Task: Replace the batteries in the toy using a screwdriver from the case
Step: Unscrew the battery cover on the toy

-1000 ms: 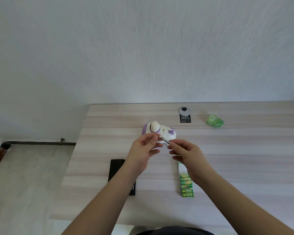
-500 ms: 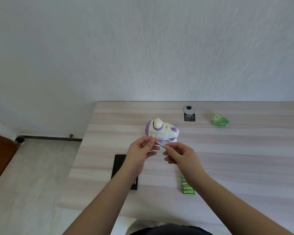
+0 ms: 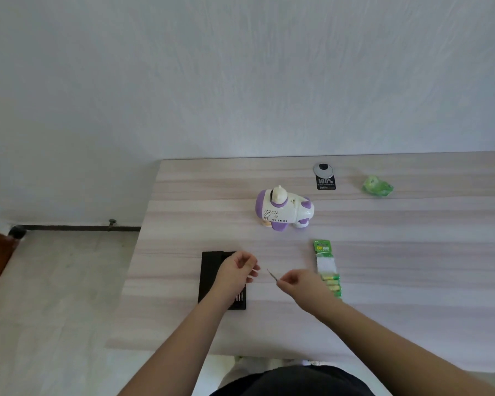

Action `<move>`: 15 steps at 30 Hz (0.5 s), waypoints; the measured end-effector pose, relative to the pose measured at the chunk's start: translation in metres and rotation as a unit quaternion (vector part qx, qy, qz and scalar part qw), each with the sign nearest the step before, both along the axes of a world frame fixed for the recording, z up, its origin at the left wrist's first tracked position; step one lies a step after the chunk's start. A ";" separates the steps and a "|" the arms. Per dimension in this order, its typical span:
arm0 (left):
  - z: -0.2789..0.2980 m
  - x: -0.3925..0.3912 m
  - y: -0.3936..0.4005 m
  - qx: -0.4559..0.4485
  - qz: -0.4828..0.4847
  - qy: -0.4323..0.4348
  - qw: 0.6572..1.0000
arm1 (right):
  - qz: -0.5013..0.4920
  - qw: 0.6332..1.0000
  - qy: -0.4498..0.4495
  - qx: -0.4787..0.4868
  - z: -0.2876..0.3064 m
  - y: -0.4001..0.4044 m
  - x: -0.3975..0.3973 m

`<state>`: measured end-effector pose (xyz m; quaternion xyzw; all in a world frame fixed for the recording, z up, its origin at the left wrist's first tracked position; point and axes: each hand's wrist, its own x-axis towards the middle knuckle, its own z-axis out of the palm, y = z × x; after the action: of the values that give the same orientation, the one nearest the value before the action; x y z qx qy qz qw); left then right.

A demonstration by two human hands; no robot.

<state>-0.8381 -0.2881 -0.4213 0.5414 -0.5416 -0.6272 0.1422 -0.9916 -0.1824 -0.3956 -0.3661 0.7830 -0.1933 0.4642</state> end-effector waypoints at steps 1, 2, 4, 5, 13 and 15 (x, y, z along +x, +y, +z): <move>-0.009 0.006 -0.003 -0.018 0.000 -0.027 0.999 | -0.003 1.000 0.013 0.020 -0.009 0.001 0.002; -0.018 0.012 -0.006 -0.030 -0.010 -0.053 0.998 | -0.012 0.999 0.019 0.038 -0.016 0.002 0.004; -0.030 0.019 -0.010 -0.046 -0.054 -0.087 0.994 | -0.027 0.997 0.031 0.065 -0.028 0.002 0.006; -0.034 0.020 -0.011 -0.057 -0.080 -0.100 0.990 | -0.032 0.996 0.037 0.071 -0.033 0.001 0.007; -0.046 0.013 -0.029 -0.190 -0.258 -0.153 0.935 | -0.066 0.991 0.067 0.096 -0.052 -0.027 0.025; -0.049 0.009 -0.031 -0.224 -0.301 -0.189 0.907 | -0.089 0.989 0.069 0.100 -0.054 -0.035 0.031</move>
<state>-0.8289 -0.3195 -0.4699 0.4149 -0.8217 -0.3885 -0.0415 -0.9610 -0.2174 -0.4501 -0.2589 0.8579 -0.1293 0.4245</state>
